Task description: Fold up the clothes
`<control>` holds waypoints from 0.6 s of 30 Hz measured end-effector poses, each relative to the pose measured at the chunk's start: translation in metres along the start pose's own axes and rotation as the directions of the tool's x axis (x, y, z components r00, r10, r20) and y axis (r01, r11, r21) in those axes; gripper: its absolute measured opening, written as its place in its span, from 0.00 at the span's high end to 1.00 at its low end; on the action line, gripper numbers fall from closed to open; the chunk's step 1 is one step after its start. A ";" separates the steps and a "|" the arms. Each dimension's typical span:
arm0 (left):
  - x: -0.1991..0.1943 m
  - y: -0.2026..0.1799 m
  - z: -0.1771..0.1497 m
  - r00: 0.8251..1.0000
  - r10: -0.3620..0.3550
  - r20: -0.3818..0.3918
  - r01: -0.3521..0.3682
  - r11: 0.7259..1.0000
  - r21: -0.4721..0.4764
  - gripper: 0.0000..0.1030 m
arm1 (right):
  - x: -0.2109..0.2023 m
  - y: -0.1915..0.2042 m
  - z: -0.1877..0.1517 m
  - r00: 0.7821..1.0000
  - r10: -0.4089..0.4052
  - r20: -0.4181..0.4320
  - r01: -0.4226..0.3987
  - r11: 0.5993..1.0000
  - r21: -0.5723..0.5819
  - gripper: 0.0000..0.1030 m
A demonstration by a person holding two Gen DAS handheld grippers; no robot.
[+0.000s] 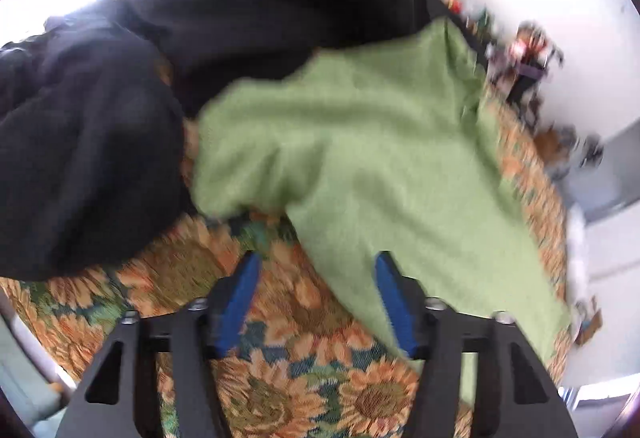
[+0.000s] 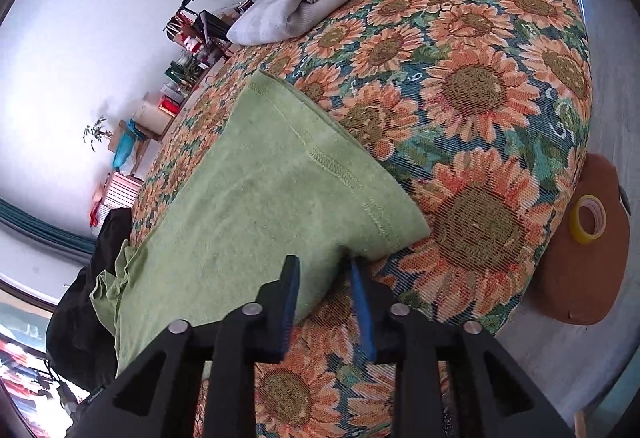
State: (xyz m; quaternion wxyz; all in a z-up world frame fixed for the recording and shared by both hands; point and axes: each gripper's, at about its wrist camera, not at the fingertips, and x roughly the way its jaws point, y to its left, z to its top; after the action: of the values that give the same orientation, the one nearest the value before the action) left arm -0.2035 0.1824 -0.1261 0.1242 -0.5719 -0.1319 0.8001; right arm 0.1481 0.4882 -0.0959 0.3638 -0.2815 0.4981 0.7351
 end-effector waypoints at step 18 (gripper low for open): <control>-0.060 -0.002 0.018 0.930 -0.331 0.157 0.326 0.944 0.059 0.93 | -0.120 0.020 0.001 0.899 0.358 0.254 -0.304 0.925 -0.228 0.96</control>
State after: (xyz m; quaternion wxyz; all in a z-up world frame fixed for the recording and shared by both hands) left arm -0.2011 0.1616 -0.0668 0.2539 -0.4715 -0.2228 0.8146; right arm 0.2007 0.4539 0.0081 0.2750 -0.1134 0.4101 0.8622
